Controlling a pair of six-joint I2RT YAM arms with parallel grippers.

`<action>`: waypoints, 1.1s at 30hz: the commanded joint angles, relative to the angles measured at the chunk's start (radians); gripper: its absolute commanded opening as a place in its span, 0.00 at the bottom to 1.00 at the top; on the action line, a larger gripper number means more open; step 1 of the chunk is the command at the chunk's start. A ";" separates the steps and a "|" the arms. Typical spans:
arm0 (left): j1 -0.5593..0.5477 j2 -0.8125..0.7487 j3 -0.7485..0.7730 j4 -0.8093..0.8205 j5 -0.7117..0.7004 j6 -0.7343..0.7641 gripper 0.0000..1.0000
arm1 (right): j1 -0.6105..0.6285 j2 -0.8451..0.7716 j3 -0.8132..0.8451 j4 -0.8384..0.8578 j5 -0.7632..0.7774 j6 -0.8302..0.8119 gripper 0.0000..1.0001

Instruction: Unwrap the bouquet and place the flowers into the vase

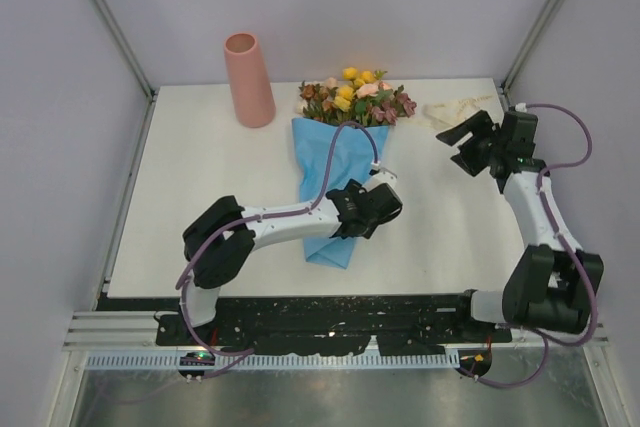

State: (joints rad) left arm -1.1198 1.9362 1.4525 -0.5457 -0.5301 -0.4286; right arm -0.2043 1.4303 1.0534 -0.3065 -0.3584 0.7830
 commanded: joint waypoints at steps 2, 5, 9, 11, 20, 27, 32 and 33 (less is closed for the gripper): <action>-0.015 0.020 0.049 -0.020 -0.099 -0.004 0.55 | 0.075 -0.310 -0.174 0.154 -0.057 -0.080 0.75; -0.040 -0.012 0.052 -0.062 -0.157 -0.033 0.26 | 0.089 -0.413 -0.223 0.167 -0.028 -0.085 0.75; -0.054 -0.143 -0.047 -0.027 -0.099 -0.133 0.00 | 0.089 -0.444 -0.262 0.185 -0.024 -0.088 0.75; -0.052 -0.233 -0.134 0.027 -0.071 -0.192 0.00 | 0.089 -0.438 -0.280 0.193 -0.050 -0.090 0.74; 0.011 -0.581 -0.475 0.061 -0.126 -0.473 0.00 | 0.170 -0.407 -0.349 0.216 -0.044 -0.152 0.74; 0.245 -0.831 -0.820 0.136 0.077 -0.671 0.00 | 0.331 -0.372 -0.342 0.193 0.036 -0.209 0.73; 0.247 -1.041 -0.981 0.086 -0.020 -0.792 0.11 | 0.485 -0.317 -0.276 0.113 0.148 -0.266 0.72; 0.249 -1.081 -1.003 0.073 -0.036 -0.806 0.18 | 0.506 -0.312 -0.276 0.119 0.157 -0.266 0.72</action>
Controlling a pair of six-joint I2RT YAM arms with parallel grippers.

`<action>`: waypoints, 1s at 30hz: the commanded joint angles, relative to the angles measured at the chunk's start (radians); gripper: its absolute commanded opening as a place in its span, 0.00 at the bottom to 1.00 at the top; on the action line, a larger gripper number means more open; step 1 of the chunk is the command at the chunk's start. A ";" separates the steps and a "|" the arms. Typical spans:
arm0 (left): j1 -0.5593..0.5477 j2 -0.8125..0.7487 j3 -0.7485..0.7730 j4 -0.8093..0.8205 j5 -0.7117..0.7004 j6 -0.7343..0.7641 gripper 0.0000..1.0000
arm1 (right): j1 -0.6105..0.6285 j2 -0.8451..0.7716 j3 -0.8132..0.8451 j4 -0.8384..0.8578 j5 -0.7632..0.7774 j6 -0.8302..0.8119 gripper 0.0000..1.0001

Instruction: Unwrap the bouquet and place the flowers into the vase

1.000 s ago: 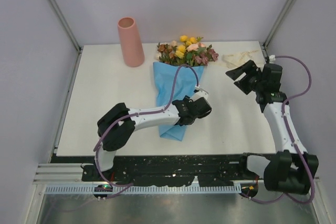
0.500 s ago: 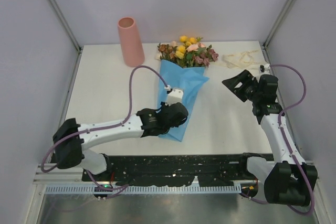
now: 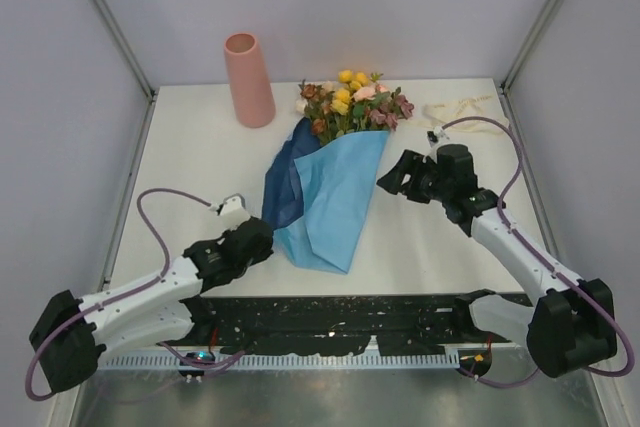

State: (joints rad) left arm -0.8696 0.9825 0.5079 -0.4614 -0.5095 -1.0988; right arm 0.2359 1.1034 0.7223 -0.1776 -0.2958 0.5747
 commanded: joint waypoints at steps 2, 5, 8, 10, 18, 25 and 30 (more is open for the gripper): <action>-0.002 -0.198 -0.081 -0.069 -0.087 -0.182 0.37 | 0.109 0.024 0.055 -0.007 0.135 -0.044 0.72; -0.002 -0.298 -0.092 -0.180 -0.150 -0.240 0.51 | 0.184 0.042 0.094 -0.034 0.205 -0.036 0.72; -0.002 -0.386 -0.060 -0.235 -0.217 -0.175 0.53 | 0.294 0.065 0.135 -0.075 0.347 -0.036 0.72; -0.002 -0.435 -0.001 -0.261 -0.250 -0.087 0.53 | 0.357 0.091 0.161 -0.079 0.397 -0.035 0.73; 0.001 -0.397 0.179 -0.040 -0.075 0.278 0.55 | 0.623 0.237 0.255 -0.028 0.595 -0.055 0.75; 0.248 -0.085 0.256 -0.059 0.316 0.286 0.51 | 0.792 0.285 0.210 0.076 0.802 -0.177 0.77; 0.443 0.019 0.161 0.056 0.449 0.254 0.50 | 0.865 0.277 0.154 0.148 0.885 -0.171 0.77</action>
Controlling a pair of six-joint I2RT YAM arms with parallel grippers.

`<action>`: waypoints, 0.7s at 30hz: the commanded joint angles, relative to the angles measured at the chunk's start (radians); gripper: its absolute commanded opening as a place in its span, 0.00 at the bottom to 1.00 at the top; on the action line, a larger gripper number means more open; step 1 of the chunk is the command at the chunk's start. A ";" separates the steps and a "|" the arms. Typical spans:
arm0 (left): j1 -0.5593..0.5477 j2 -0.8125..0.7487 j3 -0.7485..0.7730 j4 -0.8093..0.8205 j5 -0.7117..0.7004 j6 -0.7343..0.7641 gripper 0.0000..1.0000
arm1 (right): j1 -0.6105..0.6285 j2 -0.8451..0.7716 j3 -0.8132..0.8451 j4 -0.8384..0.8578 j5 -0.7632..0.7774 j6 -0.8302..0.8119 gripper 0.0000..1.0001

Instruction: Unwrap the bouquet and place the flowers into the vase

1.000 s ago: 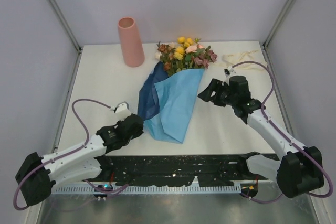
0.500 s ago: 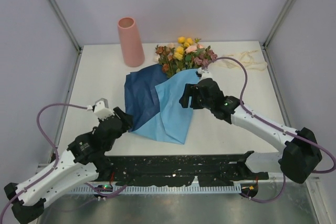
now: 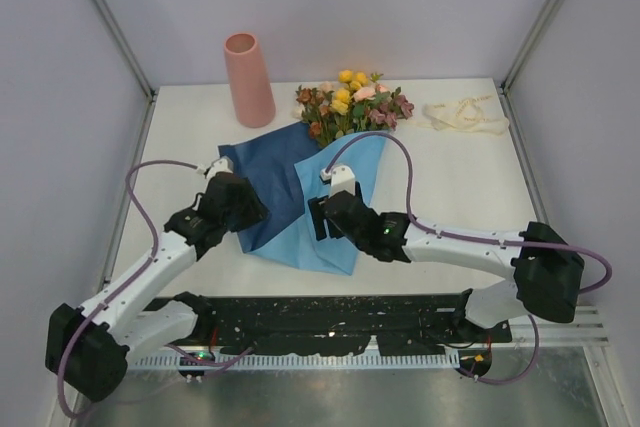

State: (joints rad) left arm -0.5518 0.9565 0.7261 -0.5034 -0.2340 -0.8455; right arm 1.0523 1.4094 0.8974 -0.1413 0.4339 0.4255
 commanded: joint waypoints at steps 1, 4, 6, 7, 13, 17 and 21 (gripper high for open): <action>0.175 0.072 -0.076 0.117 0.189 -0.012 0.48 | 0.066 -0.018 -0.020 0.120 0.178 -0.021 0.78; 0.262 0.149 -0.096 0.124 0.205 -0.035 0.48 | 0.097 0.060 0.026 0.094 0.222 -0.007 0.79; 0.292 0.197 -0.103 0.123 0.217 -0.033 0.52 | 0.117 0.104 0.057 0.066 0.269 0.005 0.80; 0.302 0.209 -0.114 0.135 0.225 -0.038 0.54 | 0.126 0.118 0.066 0.060 0.276 0.009 0.80; 0.374 0.277 -0.175 0.138 0.229 -0.104 0.53 | 0.155 0.221 0.126 0.048 0.315 -0.001 0.81; 0.382 0.286 -0.177 0.129 0.213 -0.102 0.54 | 0.183 0.287 0.178 -0.001 0.390 -0.007 0.81; 0.383 0.281 -0.189 0.124 0.194 -0.099 0.54 | 0.209 0.364 0.285 -0.169 0.544 0.037 0.81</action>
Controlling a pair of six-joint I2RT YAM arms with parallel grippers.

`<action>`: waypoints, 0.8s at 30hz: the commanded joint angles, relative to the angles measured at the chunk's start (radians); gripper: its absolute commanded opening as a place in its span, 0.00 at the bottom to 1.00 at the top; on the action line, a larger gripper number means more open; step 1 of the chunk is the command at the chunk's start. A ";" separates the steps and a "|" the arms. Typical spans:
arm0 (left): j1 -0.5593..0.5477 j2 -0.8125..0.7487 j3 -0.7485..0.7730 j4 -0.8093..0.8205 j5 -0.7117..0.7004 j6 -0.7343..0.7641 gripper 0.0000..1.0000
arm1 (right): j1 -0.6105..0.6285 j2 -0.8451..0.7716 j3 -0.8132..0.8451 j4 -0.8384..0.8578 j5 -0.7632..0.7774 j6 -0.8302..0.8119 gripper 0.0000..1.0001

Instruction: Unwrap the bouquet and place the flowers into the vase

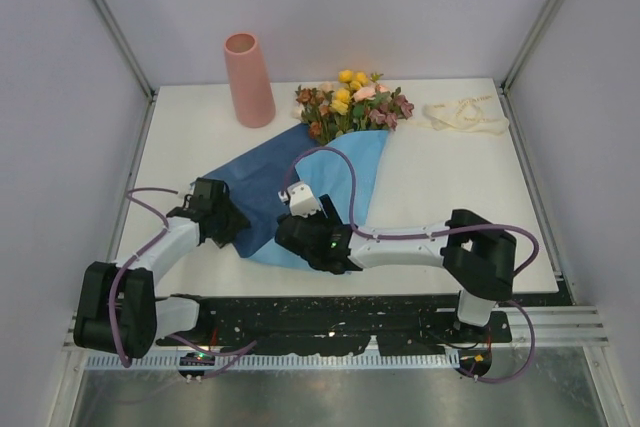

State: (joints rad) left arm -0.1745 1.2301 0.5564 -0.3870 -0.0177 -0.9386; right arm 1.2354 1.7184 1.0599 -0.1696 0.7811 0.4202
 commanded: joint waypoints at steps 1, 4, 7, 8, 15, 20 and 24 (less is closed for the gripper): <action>0.006 0.005 -0.021 0.008 -0.025 -0.006 0.54 | 0.030 0.066 0.139 -0.227 0.257 0.060 0.81; 0.006 -0.006 -0.024 0.000 -0.040 0.000 0.54 | 0.029 0.096 0.183 -0.338 0.335 0.139 0.81; 0.006 -0.026 -0.027 -0.012 -0.068 0.007 0.54 | 0.016 0.073 0.170 -0.448 0.359 0.209 0.79; 0.007 -0.030 -0.027 -0.016 -0.080 0.011 0.55 | 0.003 0.051 0.161 -0.477 0.359 0.251 0.77; 0.007 -0.055 -0.049 -0.018 -0.093 0.018 0.54 | -0.178 -0.169 0.055 -0.819 0.288 0.564 0.71; 0.007 -0.067 -0.058 0.005 -0.094 0.020 0.54 | -0.252 -0.356 -0.027 -1.045 0.227 0.831 0.71; 0.007 -0.037 -0.039 0.008 -0.085 0.037 0.54 | -0.272 -0.483 -0.089 -1.097 0.178 0.933 0.71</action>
State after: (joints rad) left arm -0.1745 1.1694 0.5156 -0.3817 -0.0792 -0.9333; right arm 0.9619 1.3117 1.0119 -1.1164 0.9924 1.1282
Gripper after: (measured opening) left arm 0.543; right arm 0.711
